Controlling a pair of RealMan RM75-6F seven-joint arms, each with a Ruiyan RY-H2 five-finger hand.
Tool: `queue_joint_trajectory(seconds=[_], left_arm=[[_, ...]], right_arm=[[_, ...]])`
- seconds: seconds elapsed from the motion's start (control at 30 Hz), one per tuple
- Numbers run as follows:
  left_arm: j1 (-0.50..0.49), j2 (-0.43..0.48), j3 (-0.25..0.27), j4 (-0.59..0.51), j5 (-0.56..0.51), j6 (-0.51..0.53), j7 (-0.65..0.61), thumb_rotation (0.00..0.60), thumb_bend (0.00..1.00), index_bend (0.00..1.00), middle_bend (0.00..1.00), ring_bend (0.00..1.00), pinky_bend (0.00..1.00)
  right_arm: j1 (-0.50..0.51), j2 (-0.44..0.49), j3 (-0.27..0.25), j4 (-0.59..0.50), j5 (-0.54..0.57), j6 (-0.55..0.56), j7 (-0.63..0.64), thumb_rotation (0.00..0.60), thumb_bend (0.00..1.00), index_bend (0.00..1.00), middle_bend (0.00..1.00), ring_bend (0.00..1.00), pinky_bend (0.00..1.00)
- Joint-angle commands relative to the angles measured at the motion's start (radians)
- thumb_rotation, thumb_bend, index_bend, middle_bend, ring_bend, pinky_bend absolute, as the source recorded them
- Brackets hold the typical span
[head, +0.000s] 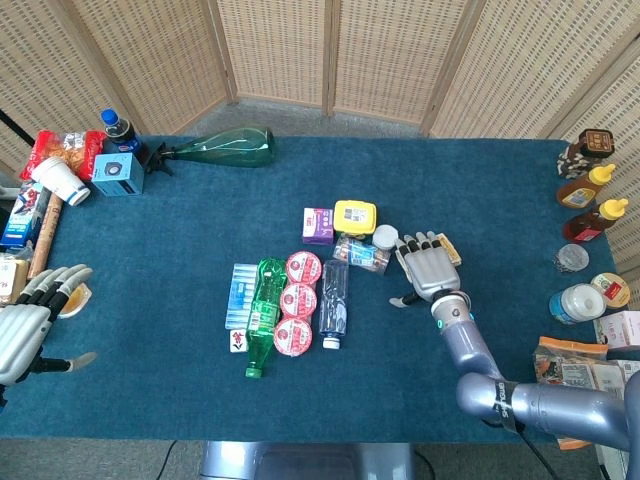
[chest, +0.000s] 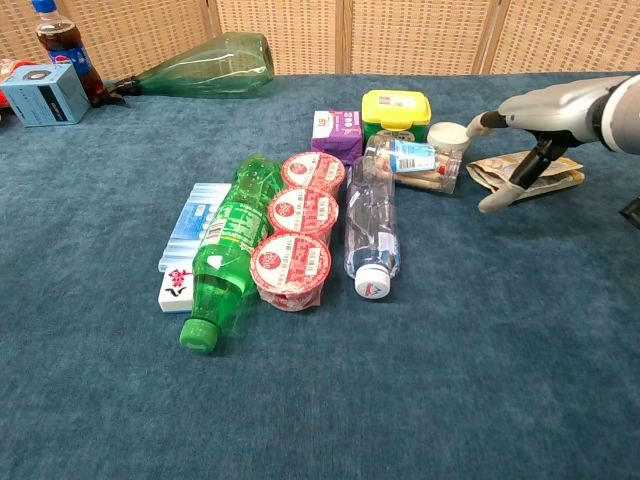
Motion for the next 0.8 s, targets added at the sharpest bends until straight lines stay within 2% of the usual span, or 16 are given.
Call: queue_joint_trajectory(seconds=[0.03, 0.3, 0.6, 0.8], left_arm=[[0.001, 0.001, 0.000, 0.000, -0.001, 0.002, -0.001, 0.600, 0.00, 0.00, 0.00, 0.00, 0.00], [0.009, 0.006, 0.001, -0.001, -0.003, 0.010, -0.002, 0.600, 0.00, 0.00, 0.00, 0.00, 0.00], [0.001, 0.002, -0.004, -0.008, -0.003, 0.000, 0.007, 0.600, 0.00, 0.00, 0.00, 0.00, 0.00], [-0.001, 0.001, -0.005, -0.013, -0.001, -0.002, 0.014, 0.600, 0.00, 0.00, 0.00, 0.00, 0.00]], right_arm=[[0.023, -0.009, -0.001, 0.036, 0.033, -0.023, -0.006, 0.386, 0.00, 0.00, 0.00, 0.00, 0.00], [0.047, -0.001, -0.016, 0.100, 0.096, -0.066, 0.005, 0.385, 0.00, 0.00, 0.00, 0.00, 0.00], [0.033, 0.031, -0.037, 0.095, 0.087, -0.059, 0.049, 0.388, 0.00, 0.00, 0.00, 0.00, 0.00], [0.042, 0.019, -0.059, 0.135, 0.104, -0.084, 0.044, 0.387, 0.00, 0.00, 0.00, 0.00, 0.00]])
